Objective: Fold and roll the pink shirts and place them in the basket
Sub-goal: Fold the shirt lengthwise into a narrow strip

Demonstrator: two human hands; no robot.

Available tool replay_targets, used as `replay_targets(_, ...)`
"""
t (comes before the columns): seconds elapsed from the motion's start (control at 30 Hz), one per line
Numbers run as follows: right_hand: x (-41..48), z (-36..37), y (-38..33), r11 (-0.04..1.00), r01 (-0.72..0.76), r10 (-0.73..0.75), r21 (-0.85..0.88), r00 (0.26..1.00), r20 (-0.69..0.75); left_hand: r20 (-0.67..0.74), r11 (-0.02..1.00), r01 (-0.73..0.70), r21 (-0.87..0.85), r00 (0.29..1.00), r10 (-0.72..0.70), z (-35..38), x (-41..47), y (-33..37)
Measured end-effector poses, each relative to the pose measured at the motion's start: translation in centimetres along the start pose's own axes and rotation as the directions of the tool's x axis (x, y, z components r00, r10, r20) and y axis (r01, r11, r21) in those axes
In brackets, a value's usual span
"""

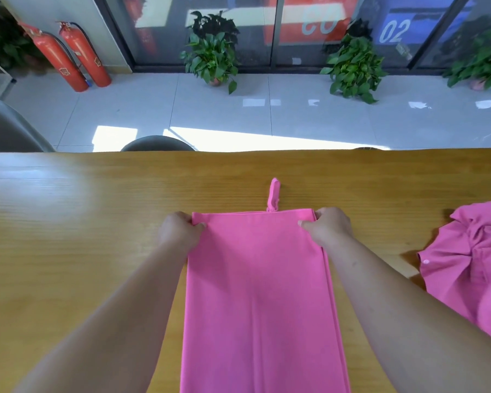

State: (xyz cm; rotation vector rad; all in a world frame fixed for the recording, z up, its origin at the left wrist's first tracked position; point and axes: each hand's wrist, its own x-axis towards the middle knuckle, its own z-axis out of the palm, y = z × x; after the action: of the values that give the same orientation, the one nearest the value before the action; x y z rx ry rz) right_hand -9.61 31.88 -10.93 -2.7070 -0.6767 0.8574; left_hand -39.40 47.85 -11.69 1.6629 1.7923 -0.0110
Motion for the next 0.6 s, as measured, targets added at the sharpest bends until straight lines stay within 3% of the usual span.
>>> replay_targets(0.07, 0.2, 0.0, 0.9, 0.995, 0.102, -0.101, 0.021, 0.994, -0.049, 0.011, 0.999, -0.032, -0.038, 0.999, 0.033, -0.7, 0.3, -0.2)
replay_targets(0.17, 0.1, -0.1, 1.9, 0.941, 0.158, -0.154, 0.298, 0.987, -0.034, 0.093, 0.962, -0.005, -0.274, 0.995, 0.032, -1.8, 0.1, -0.6)
replay_targets(0.27, -0.8, -2.8, 1.8, 0.816, 0.188, -0.216, 0.547, 0.976, -0.012, 0.25, 0.788, -0.002, -0.616, 0.948, 0.197, -4.1, -0.8, -0.9)
replay_targets(0.33, -1.6, -5.1, 2.0, 0.679, 0.215, -0.295, 0.702, 0.955, -0.007, 0.285, 0.597, 0.032, -0.802, 0.898, 0.334, -5.4, -1.6, -1.2)
replay_targets(0.4, -2.0, -4.9, 2.8, 0.59, 0.168, -0.296, 0.79, 0.955, 0.017, 0.273, 0.501, 0.081, -0.862, 0.906, 0.324, -5.1, -2.3, -2.0)
replay_targets(0.43, -2.1, -4.2, 2.9, 0.608, 0.158, -0.273, 0.778, 0.962, 0.017, 0.249, 0.563, 0.049, -0.825, 0.926, 0.284, -4.6, -2.5, -2.1)
replay_targets(0.5, -1.6, -2.5, 3.4, 0.728, 0.191, -0.266, 0.659, 0.964, 0.015, 0.168, 0.78, -0.059, -0.623, 0.964, 0.207, -3.4, -2.1, -2.1)
replay_targets(0.53, -1.4, -2.3, 3.4, 0.764, 0.207, -0.264, 0.611, 0.965, 0.003, 0.145, 0.81, -0.074, -0.582, 0.97, 0.193, -3.1, -1.7, -2.0)
replay_targets(0.6, -0.8, -2.8, 3.2, 0.706, 0.227, -0.227, 0.671, 0.97, -0.089, 0.109, 0.717, -0.061, -0.695, 0.976, 0.188, -3.0, -0.9, -1.5)
